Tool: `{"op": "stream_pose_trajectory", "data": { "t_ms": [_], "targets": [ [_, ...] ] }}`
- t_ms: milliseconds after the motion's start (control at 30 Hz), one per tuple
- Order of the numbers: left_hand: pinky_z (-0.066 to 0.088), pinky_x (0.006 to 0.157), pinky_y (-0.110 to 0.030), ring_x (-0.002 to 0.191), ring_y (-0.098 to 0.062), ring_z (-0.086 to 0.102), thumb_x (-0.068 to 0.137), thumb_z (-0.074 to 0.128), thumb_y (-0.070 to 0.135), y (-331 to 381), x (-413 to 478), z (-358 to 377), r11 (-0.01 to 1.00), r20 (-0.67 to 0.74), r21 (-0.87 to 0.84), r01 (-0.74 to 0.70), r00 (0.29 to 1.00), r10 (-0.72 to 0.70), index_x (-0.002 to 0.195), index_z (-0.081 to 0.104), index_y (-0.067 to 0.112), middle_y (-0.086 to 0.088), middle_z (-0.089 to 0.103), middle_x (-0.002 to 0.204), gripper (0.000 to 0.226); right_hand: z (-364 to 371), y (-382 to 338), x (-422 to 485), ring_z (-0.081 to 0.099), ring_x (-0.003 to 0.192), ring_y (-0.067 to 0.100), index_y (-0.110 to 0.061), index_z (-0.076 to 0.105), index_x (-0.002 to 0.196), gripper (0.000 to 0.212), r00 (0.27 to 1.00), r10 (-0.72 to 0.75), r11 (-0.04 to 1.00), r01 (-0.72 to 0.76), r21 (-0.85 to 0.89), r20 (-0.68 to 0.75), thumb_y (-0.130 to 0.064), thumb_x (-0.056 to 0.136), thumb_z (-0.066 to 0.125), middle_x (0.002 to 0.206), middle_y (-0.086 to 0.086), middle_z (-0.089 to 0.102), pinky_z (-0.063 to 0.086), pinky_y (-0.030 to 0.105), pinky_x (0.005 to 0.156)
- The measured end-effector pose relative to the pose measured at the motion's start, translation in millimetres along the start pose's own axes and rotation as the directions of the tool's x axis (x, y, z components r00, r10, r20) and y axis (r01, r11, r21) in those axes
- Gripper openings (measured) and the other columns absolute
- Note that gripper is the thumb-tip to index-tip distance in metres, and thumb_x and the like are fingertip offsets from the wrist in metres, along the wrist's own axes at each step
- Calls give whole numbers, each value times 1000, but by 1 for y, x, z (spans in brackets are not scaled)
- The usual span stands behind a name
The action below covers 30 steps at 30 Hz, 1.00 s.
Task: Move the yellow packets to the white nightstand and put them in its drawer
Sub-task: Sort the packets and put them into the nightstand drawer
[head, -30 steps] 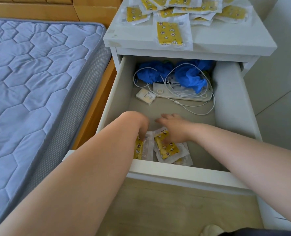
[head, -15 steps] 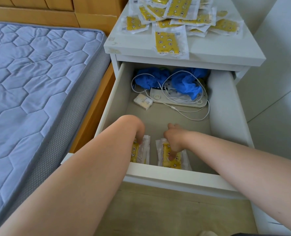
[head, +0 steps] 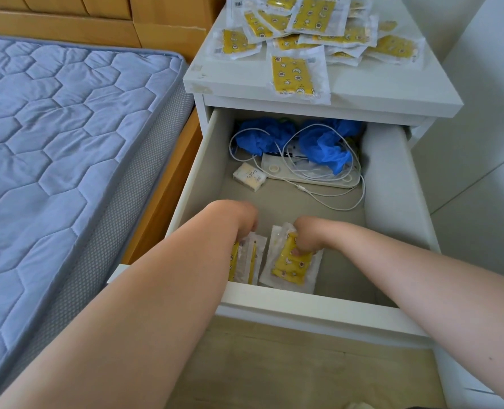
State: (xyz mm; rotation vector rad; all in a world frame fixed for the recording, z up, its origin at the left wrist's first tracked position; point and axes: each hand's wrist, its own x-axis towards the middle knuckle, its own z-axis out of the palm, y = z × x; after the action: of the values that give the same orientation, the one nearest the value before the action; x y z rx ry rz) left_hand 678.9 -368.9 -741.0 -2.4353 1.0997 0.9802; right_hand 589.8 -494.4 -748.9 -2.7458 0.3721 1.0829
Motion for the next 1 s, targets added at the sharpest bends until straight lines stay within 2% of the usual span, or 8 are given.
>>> {"op": "stream_pose_trajectory", "data": {
  "t_ms": [133,200,400,500,600,733,867,1000],
  "targets": [
    [48,78,-34,97,-27,62,86,67,14,-1,4,6,998,52,65,11,999,-14,110,65,9,-7,65,114,25,6,-3,3,58,110,29,-1,53,123,41,997,-54,994,59,88,-56,-17,87,65,124,15,59,46,28,81],
    [50,81,-34,99,-26,62,86,68,23,-2,6,8,996,92,87,15,996,-23,117,64,13,-5,65,115,32,12,-9,2,56,115,30,-4,48,131,55,989,-142,989,143,47,-34,-19,83,70,129,14,56,46,30,87],
    [50,89,-35,108,-25,59,87,67,28,-5,7,7,996,84,86,37,996,-44,127,59,16,-5,61,122,42,16,-10,0,55,111,31,-8,39,133,73,959,-275,962,274,-20,-64,-24,73,80,126,14,54,47,33,85],
    [50,89,-36,105,-25,60,88,66,31,-6,10,6,994,95,92,61,993,-70,124,60,13,-6,61,120,41,16,-8,1,55,106,31,-9,44,125,66,952,-295,954,290,-72,-80,-30,73,79,121,14,54,44,32,77],
    [51,91,-38,104,-26,61,88,66,33,-7,13,6,991,125,104,79,988,-92,121,61,12,-7,62,118,39,18,-9,2,55,97,28,-9,45,124,61,943,-327,945,327,-12,-67,-31,76,77,117,12,57,40,28,70],
    [50,93,-39,107,-27,60,88,66,35,-9,16,7,991,138,99,86,985,-99,123,61,12,-8,62,121,42,19,-8,7,56,108,29,-9,47,129,59,928,-339,939,345,12,-157,-23,78,74,124,12,55,48,33,85],
    [50,92,-39,106,-27,60,88,66,34,-10,16,7,993,131,67,101,985,-109,124,60,12,-8,62,120,43,17,-6,8,55,112,27,-11,45,133,64,939,-332,941,336,36,-92,-29,79,74,129,10,53,47,32,88],
    [50,89,-36,100,-26,60,90,59,20,-8,9,-1,991,-33,-68,115,993,-117,118,61,10,-7,62,115,30,1,-1,6,52,119,24,-16,47,135,59,933,-251,942,297,159,-260,-31,83,68,134,7,49,45,34,97]
  ]
}}
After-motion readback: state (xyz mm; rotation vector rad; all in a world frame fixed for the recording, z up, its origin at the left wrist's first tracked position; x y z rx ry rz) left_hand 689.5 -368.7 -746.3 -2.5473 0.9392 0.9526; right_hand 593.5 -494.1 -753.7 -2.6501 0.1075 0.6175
